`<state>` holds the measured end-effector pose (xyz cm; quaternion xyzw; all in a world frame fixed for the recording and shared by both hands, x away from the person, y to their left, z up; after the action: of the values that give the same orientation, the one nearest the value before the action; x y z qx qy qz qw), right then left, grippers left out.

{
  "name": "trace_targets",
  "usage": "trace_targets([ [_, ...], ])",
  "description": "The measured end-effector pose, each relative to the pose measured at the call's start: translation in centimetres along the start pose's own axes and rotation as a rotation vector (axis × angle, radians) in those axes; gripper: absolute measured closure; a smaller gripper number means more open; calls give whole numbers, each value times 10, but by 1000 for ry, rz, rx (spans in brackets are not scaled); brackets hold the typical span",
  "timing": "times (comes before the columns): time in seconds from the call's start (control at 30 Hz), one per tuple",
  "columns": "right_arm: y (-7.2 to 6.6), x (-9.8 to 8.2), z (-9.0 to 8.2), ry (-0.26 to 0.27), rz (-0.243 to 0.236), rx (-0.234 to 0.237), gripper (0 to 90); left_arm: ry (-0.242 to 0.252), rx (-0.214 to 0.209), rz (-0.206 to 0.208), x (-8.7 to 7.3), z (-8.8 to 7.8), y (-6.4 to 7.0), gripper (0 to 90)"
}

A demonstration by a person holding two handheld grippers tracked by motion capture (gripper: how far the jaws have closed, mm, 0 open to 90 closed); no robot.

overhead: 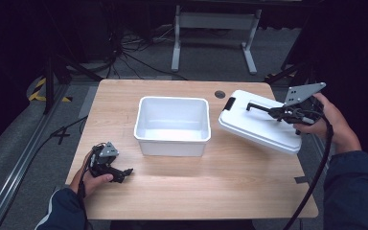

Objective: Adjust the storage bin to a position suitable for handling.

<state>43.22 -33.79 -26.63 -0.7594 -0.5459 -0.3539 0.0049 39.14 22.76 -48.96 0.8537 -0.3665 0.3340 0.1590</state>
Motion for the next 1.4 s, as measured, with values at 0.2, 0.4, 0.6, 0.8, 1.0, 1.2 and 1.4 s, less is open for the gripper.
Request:
trace_targets([
  [0.2, -2, -11, 19, -9, 22, 22, 848, -1, 0, 1, 0, 0, 0, 3],
  [0.4, -4, -18, 34, -16, 37, 40, 848, -1, 0, 1, 0, 0, 0, 3],
  [0.6, -6, -24, 46, -19, 53, 54, 848, 0, 0, 0, 0, 0, 0, 3],
  [0.8, -10, -32, 64, -50, 66, 62, 848, 1, 2, 3, 0, 0, 0, 3],
  [1.0, -12, -43, 78, -63, 85, 81, 848, 0, 0, 0, 0, 0, 0, 3],
  [1.2, -14, -50, 93, -74, 100, 88, 848, -1, -1, 0, 0, 0, 0, 3],
  [1.4, -15, -54, 104, -77, 105, 99, 847, 0, 0, 0, 0, 0, 0, 3],
])
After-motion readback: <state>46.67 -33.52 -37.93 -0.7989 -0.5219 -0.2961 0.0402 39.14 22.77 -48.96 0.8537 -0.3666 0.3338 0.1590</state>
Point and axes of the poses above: each handheld gripper's, and its own axes: z roughly forward along the jaws, x roughly out of its top, y roughly to its right, the point moved 1 cm from there along z, roughly forward along the jaws, and after that the axes turned 1 degree about -z, right-handed, at the moved point
